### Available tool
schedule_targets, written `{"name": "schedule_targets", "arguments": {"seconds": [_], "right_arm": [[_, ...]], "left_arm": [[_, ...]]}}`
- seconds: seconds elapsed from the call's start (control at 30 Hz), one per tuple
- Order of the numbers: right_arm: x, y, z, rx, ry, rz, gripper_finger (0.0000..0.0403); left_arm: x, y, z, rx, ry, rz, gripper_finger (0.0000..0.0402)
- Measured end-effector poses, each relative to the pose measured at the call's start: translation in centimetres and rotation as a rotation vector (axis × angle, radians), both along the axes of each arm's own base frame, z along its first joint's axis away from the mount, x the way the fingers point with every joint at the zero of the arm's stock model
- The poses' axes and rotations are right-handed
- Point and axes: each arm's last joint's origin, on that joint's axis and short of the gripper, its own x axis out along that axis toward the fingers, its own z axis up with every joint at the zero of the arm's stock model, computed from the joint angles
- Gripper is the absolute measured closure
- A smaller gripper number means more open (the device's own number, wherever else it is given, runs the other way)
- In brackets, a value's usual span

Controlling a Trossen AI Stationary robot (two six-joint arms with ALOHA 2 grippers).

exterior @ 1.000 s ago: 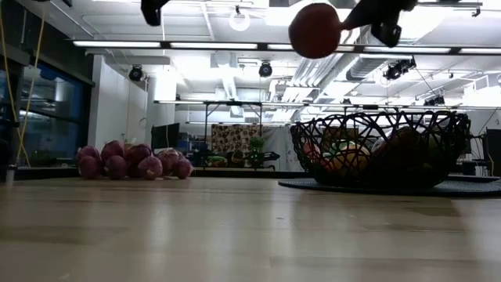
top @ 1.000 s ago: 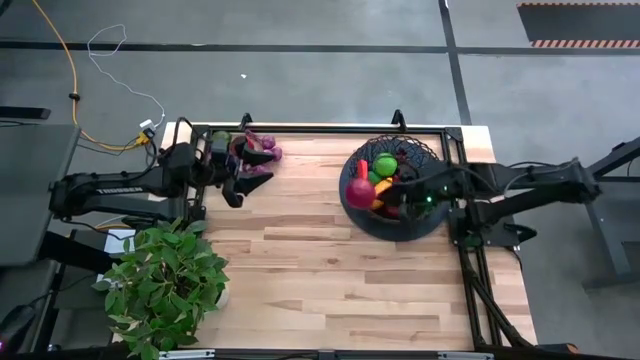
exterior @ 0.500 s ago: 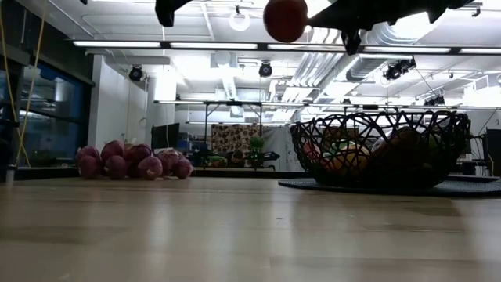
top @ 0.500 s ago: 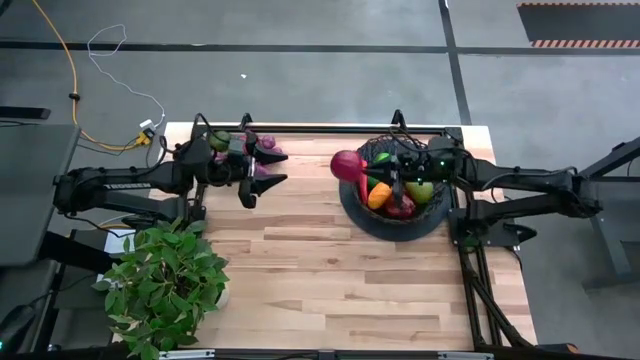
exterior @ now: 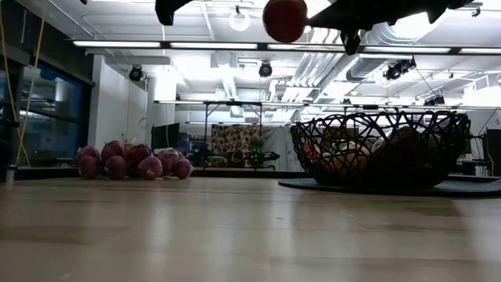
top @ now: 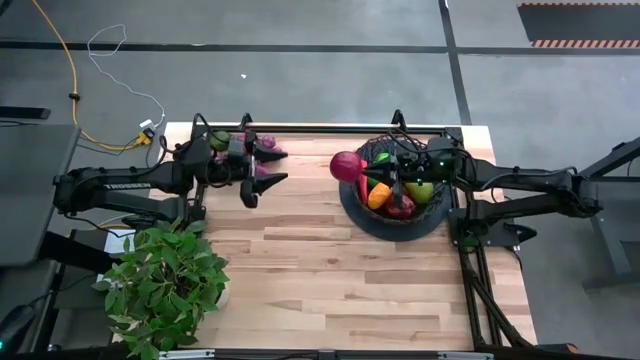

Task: Build produce basket
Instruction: Put the bottom pomegranate into the black wire basket

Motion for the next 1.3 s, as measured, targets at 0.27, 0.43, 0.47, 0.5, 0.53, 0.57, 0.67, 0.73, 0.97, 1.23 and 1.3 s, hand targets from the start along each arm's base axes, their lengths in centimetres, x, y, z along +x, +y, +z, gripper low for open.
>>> {"name": "schedule_targets", "arguments": {"seconds": [0.27, 0.43, 0.47, 0.5, 0.53, 0.57, 0.67, 0.73, 0.97, 1.23, 1.3], "right_arm": [[0.0, 0.0, 0.0, 0.008, 0.0, -0.002, 0.0403], [-0.5, -0.2, 1.5, 0.032, 0.145, -0.126, 0.0403], [-0.9, -0.3, 1.9, 0.019, 0.218, -0.174, 0.0403], [-1.4, -0.4, 2.2, 0.013, 0.292, -0.214, 0.0403], [-1.8, -0.6, 2.5, 0.014, 0.373, -0.247, 0.0403], [-2.3, -0.8, 2.7, 0.026, 0.447, -0.279, 0.0403], [-4.1, -1.4, 2.7, 0.105, 0.679, -0.375, 0.0403], [-5.1, -2.0, 2.1, 0.166, 0.813, -0.454, 0.0403], [-7.8, -4.3, -1.0, 0.34, 1.017, -0.682, 0.0403], [-8.6, -5.8, -3.8, 0.422, 1.029, -0.733, 0.0403], [-8.8, -5.9, -4.2, 0.441, 1.034, -0.75, 0.0403]], "left_arm": [[0.0, 0.1, 0.0, -0.003, -0.001, 0.032, 0.0131], [0.0, 0.1, 0.0, -0.005, -0.002, 0.032, 0.0131], [0.0, 0.1, 0.0, -0.005, -0.002, 0.032, 0.0131], [0.0, 0.1, 0.0, -0.006, -0.002, 0.033, 0.0131], [0.0, 0.1, 0.0, -0.006, -0.002, 0.035, 0.0131], [0.0, 0.1, 0.0, -0.006, -0.002, 0.037, 0.0131], [0.0, 0.1, 0.0, -0.007, -0.002, 0.051, 0.0131], [0.0, 0.2, 0.0, -0.007, -0.002, 0.055, 0.0131], [0.0, 0.2, 0.0, -0.028, -0.007, 0.053, 0.0131], [0.0, 0.2, 0.0, -0.03, -0.007, 0.053, 0.0131], [0.0, 0.2, 0.0, -0.03, -0.007, 0.053, 0.0131]]}}
